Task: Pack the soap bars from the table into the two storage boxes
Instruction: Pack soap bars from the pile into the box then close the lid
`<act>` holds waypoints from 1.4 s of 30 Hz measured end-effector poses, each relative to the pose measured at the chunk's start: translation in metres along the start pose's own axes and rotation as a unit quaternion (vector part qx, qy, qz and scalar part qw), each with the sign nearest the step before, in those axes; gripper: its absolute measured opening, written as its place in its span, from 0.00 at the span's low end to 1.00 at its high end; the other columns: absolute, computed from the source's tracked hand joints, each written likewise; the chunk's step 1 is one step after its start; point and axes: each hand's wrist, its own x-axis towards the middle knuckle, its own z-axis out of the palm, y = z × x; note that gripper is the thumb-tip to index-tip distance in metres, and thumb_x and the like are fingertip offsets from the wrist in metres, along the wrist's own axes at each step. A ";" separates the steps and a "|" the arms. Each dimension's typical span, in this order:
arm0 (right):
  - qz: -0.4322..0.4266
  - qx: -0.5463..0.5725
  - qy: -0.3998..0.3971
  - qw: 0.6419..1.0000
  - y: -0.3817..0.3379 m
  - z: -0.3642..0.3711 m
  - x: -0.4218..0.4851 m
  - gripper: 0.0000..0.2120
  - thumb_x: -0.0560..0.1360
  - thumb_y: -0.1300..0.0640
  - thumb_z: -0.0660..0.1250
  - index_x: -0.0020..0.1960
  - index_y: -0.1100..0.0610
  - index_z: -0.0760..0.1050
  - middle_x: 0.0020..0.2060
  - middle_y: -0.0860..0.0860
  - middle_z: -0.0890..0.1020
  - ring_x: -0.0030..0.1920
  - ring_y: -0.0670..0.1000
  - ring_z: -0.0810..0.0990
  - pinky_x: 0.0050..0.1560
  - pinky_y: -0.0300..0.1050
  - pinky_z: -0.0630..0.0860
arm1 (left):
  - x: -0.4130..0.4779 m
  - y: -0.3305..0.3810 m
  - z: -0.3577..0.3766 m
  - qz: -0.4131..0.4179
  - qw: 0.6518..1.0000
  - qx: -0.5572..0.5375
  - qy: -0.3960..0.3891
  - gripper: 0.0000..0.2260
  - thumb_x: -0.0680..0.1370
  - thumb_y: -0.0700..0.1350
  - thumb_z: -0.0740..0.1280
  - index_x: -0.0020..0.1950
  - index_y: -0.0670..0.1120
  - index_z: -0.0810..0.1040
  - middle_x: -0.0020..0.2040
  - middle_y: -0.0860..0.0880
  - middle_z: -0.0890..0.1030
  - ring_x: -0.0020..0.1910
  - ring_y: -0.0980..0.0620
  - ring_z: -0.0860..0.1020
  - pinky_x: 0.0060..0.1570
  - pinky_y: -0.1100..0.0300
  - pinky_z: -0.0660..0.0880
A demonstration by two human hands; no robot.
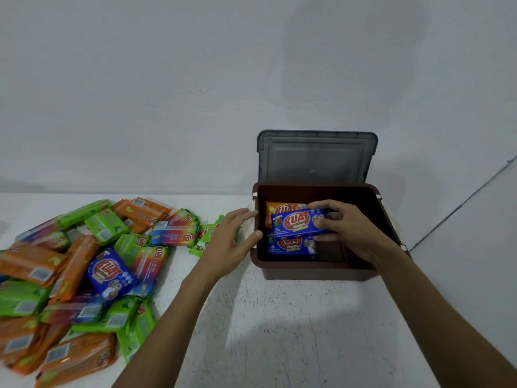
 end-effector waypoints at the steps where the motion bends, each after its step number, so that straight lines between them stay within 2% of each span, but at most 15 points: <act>1: 0.007 -0.012 0.004 1.000 0.003 0.000 0.001 0.16 0.75 0.63 0.68 0.62 0.53 0.76 0.60 0.53 0.74 0.60 0.57 0.76 0.44 0.53 0.84 | -0.001 -0.001 0.002 0.001 1.000 0.001 0.000 0.25 0.77 0.62 0.61 0.72 0.55 0.69 0.73 0.53 0.67 0.70 0.57 0.65 0.65 0.59 0.66; 5: 0.039 -0.067 -0.005 0.997 0.013 0.011 0.004 0.16 0.75 0.64 0.69 0.60 0.54 0.75 0.61 0.54 0.73 0.62 0.58 0.75 0.41 0.48 0.84 | -0.002 -0.005 0.005 0.015 1.000 0.010 0.009 0.24 0.77 0.61 0.59 0.72 0.55 0.68 0.72 0.53 0.68 0.70 0.57 0.65 0.69 0.54 0.67; 8: 0.042 -0.159 0.006 0.986 0.017 0.017 0.007 0.17 0.75 0.63 0.68 0.62 0.53 0.73 0.64 0.54 0.70 0.63 0.56 0.72 0.41 0.46 0.83 | -0.002 -0.006 0.005 0.014 1.000 0.012 0.006 0.24 0.78 0.61 0.59 0.72 0.55 0.67 0.73 0.53 0.68 0.71 0.56 0.65 0.69 0.53 0.66; 13: 0.010 -0.351 0.017 0.936 0.020 0.022 0.007 0.20 0.76 0.59 0.69 0.66 0.51 0.71 0.69 0.54 0.69 0.67 0.54 0.71 0.56 0.49 0.79 | -0.004 -0.005 0.007 0.011 1.000 -0.009 0.011 0.22 0.79 0.58 0.60 0.73 0.55 0.68 0.73 0.53 0.67 0.70 0.58 0.64 0.68 0.56 0.65; 17: 0.011 -0.384 0.020 0.923 0.020 0.023 0.008 0.21 0.76 0.57 0.69 0.68 0.51 0.70 0.70 0.55 0.69 0.66 0.54 0.71 0.57 0.50 0.79 | -0.006 -0.002 0.010 0.003 1.000 -0.014 0.009 0.22 0.80 0.56 0.60 0.73 0.55 0.66 0.74 0.53 0.66 0.69 0.63 0.60 0.65 0.63 0.61; 19: 0.007 -0.407 0.052 0.912 0.018 0.024 0.007 0.21 0.78 0.55 0.67 0.70 0.52 0.69 0.69 0.55 0.70 0.65 0.54 0.73 0.55 0.49 0.79 | -0.007 -0.001 0.009 0.002 1.000 -0.008 -0.001 0.22 0.80 0.56 0.59 0.74 0.56 0.65 0.75 0.54 0.64 0.70 0.62 0.60 0.65 0.64 0.59; 22: -0.050 -0.416 0.111 0.901 0.009 0.031 0.005 0.20 0.79 0.52 0.65 0.70 0.53 0.68 0.65 0.55 0.75 0.60 0.53 0.78 0.48 0.47 0.81 | -0.013 -0.002 0.004 0.008 1.000 0.008 -0.021 0.23 0.81 0.58 0.57 0.76 0.56 0.63 0.76 0.55 0.63 0.74 0.59 0.59 0.68 0.63 0.57; 25: -0.125 -0.397 0.125 0.901 -0.003 0.046 0.004 0.17 0.80 0.53 0.63 0.68 0.53 0.70 0.61 0.54 0.78 0.51 0.47 0.78 0.38 0.36 0.76 | -0.026 -0.007 -0.005 0.030 0.999 0.020 -0.027 0.21 0.81 0.57 0.58 0.74 0.54 0.67 0.75 0.56 0.66 0.73 0.60 0.62 0.69 0.61 0.59; 26: -0.149 -0.396 0.125 0.898 -0.007 0.053 0.005 0.16 0.80 0.53 0.63 0.67 0.53 0.71 0.59 0.53 0.79 0.48 0.45 0.77 0.38 0.34 0.75 | -0.032 -0.010 -0.009 0.034 0.999 0.021 -0.022 0.20 0.81 0.55 0.59 0.73 0.53 0.69 0.74 0.56 0.68 0.71 0.60 0.65 0.69 0.61 0.62; 29: -0.220 -0.375 0.129 0.891 -0.021 0.078 0.006 0.14 0.79 0.55 0.65 0.64 0.54 0.74 0.55 0.53 0.81 0.49 0.47 0.79 0.47 0.43 0.80 | -0.052 -0.022 -0.025 0.031 0.999 0.023 0.016 0.16 0.80 0.51 0.63 0.68 0.52 0.75 0.65 0.56 0.77 0.60 0.62 0.74 0.62 0.59 0.73; 32: -0.293 -0.339 0.111 0.887 -0.031 0.104 0.011 0.12 0.77 0.57 0.66 0.60 0.56 0.77 0.49 0.54 0.81 0.47 0.50 0.79 0.52 0.52 0.79 | -0.071 -0.046 -0.044 0.021 0.996 0.067 0.061 0.15 0.79 0.51 0.62 0.63 0.51 0.78 0.61 0.55 0.80 0.59 0.58 0.76 0.60 0.57 0.73; 37: -0.290 -0.355 0.055 0.887 -0.046 0.157 0.034 0.13 0.78 0.55 0.64 0.62 0.53 0.76 0.52 0.54 0.80 0.47 0.49 0.76 0.53 0.45 0.74 | -0.091 -0.101 -0.090 -0.048 0.969 0.201 0.139 0.17 0.79 0.55 0.59 0.61 0.51 0.79 0.60 0.52 0.80 0.59 0.51 0.77 0.58 0.48 0.73; 40: -0.293 -0.359 0.009 0.886 -0.054 0.193 0.051 0.13 0.78 0.54 0.64 0.62 0.52 0.76 0.54 0.54 0.79 0.51 0.50 0.77 0.54 0.44 0.72 | -0.102 -0.126 -0.114 -0.135 0.939 0.265 0.173 0.15 0.78 0.53 0.63 0.63 0.52 0.78 0.66 0.48 0.76 0.65 0.45 0.73 0.64 0.44 0.67; 42: -0.295 -0.367 -0.015 0.882 -0.058 0.215 0.064 0.14 0.78 0.53 0.63 0.63 0.52 0.75 0.54 0.53 0.79 0.51 0.49 0.76 0.55 0.45 0.73 | -0.109 -0.136 -0.120 -0.172 0.929 0.282 0.165 0.16 0.79 0.51 0.63 0.65 0.51 0.77 0.68 0.46 0.73 0.68 0.43 0.69 0.66 0.44 0.63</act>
